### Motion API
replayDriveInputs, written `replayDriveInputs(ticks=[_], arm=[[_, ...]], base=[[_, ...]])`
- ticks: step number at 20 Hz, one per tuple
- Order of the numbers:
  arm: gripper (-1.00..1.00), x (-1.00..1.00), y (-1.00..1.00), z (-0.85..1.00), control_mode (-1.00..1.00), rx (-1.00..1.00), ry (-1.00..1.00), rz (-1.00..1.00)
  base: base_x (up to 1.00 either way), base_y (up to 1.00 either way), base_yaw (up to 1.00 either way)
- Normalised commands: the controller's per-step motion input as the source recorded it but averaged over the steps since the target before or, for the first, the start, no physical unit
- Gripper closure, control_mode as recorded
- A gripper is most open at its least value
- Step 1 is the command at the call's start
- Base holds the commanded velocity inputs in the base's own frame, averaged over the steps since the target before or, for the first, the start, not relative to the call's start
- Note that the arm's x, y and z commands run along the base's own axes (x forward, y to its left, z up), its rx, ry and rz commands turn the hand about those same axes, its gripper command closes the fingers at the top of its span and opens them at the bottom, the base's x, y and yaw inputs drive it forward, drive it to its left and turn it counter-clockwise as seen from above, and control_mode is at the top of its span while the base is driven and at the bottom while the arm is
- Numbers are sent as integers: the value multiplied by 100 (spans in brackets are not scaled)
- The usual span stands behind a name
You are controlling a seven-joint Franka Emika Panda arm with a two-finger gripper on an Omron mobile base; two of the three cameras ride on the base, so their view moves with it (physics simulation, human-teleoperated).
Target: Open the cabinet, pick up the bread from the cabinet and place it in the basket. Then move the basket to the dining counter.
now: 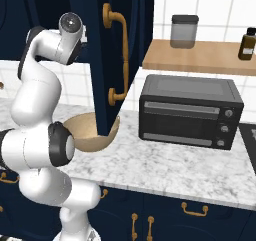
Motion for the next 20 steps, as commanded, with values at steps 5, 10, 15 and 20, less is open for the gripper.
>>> replayDriveInputs(ticks=[5, 10, 15, 20], arm=[[-100, 36, 0, 0, -100, -6, 0, 1], [-100, 13, 0, -4, -100, -6, 0, 0], [-100, 12, 0, -9, -100, -4, 0, 0], [-100, 36, 0, -7, -100, -1, 0, 0]], base=[[0, 0, 0], [0, 0, 0], [0, 0, 0], [0, 0, 0]])
